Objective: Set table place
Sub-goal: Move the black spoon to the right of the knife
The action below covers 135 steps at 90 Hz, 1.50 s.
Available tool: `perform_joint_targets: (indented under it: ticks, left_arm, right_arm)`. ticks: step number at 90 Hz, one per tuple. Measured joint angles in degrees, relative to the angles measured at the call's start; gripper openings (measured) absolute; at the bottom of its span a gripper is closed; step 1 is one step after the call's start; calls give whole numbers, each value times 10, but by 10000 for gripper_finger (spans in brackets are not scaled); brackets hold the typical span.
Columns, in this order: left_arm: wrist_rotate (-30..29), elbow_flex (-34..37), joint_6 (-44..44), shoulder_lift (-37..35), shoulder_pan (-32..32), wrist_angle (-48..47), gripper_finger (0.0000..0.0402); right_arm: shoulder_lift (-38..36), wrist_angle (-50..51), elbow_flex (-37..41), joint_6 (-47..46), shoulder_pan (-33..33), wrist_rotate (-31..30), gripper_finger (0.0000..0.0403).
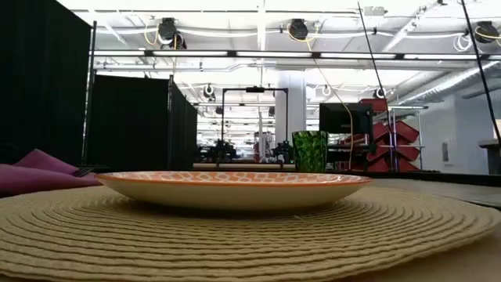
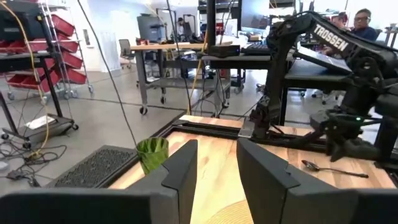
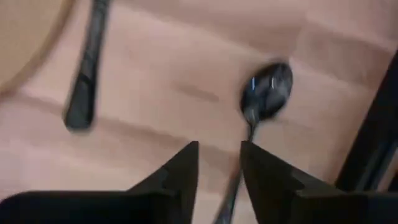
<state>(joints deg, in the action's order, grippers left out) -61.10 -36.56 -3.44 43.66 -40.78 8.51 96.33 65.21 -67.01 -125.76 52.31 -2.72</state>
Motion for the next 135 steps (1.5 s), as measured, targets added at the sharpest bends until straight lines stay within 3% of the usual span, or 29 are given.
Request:
perform_joint_targets:
  ticks: [20, 40, 67, 95, 135]
  left_arm:
    - [6, 0, 5, 0, -2, 0, 99]
    - [10, 0, 12, 0, -2, 1, 99]
    - [10, 0, 12, 0, -2, 0, 99]
    - [10, 0, 12, 0, -2, 0, 99]
    - [10, 0, 12, 0, -2, 0, 99]
  right_arm:
    - [16, -40, 46, -2, -3, 29, 166]
    - [23, -57, 68, -15, 11, 73, 169]
    - [23, -128, 99, -17, 11, 91, 138]
    - [23, -137, 109, -17, 16, 107, 123]
    - [31, -160, 109, -16, 22, 104, 22]
